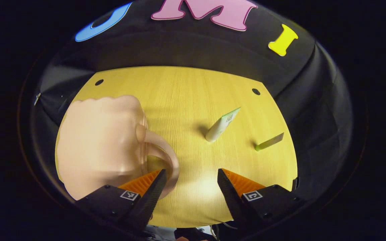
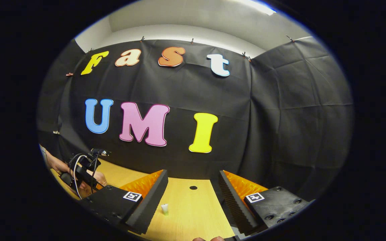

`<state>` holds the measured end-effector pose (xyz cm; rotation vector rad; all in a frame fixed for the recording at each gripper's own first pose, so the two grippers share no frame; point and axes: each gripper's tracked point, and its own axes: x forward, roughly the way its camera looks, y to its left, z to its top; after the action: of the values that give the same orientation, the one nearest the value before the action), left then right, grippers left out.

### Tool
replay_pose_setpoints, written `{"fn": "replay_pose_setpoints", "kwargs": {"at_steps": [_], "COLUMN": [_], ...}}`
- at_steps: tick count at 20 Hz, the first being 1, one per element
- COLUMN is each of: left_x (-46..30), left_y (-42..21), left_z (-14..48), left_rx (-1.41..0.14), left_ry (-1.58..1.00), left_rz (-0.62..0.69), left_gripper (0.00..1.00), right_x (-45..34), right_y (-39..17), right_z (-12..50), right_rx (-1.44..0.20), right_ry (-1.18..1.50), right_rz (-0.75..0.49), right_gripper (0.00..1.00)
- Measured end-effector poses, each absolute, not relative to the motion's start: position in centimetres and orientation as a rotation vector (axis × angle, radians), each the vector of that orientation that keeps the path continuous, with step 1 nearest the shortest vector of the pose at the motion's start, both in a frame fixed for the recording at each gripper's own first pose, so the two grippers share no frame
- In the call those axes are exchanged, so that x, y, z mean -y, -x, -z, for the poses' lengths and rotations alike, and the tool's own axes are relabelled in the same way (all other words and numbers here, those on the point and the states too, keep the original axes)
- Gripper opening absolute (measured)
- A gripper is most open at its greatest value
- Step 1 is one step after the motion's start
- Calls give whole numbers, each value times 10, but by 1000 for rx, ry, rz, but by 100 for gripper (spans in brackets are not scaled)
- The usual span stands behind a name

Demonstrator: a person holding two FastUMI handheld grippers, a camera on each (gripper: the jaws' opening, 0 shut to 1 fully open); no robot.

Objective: First open the suitcase, pack the skin care products into it, and then close the suitcase.

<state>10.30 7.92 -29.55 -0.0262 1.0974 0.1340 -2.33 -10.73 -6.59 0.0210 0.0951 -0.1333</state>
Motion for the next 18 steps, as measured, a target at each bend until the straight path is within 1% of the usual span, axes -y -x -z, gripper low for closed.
{"fn": "replay_pose_setpoints", "kwargs": {"at_steps": [3, 4, 5, 7, 8, 9, 10, 11, 12, 13, 15, 18], "left_x": [-95, -98, -100, -104, -105, -106, -106, -108, -111, -115, -121, -119], "left_y": [-112, -118, -121, -129, -130, -129, -131, -133, -133, -133, -135, -131], "left_z": [322, 329, 334, 337, 343, 345, 350, 353, 355, 356, 352, 336], "left_rx": [-1160, -1169, -1181, -1177, -1184, -1200, -1203, -1201, -1205, -1209, -1177, -1157], "left_ry": [14, 11, 8, 1, -8, -14, -10, -8, -5, -9, 29, 45], "left_rz": [-189, -188, -190, -194, -193, -189, -180, -174, -172, -183, -204, -207], "left_gripper": [97, 97, 92, 91, 89, 83, 81, 76, 74, 66, 20, 16], "right_x": [127, 131, 135, 140, 140, 141, 142, 143, 143, 143, 143, 141], "right_y": [28, 29, 30, 31, 30, 29, 27, 24, 22, 19, 15, 7], "right_z": [72, 74, 78, 83, 85, 87, 89, 91, 93, 93, 94, 98], "right_rx": [-116, -122, -131, -145, -150, -157, -161, -165, -169, -168, -165, -165], "right_ry": [-18, -19, -22, -29, -31, -30, -27, -26, -27, -30, -36, -39], "right_rz": [175, 184, 193, 201, 199, 197, 195, 190, 185, 180, 168, 141], "right_gripper": [96, 96, 96, 96, 96, 96, 96, 96, 96, 96, 96, 96]}}
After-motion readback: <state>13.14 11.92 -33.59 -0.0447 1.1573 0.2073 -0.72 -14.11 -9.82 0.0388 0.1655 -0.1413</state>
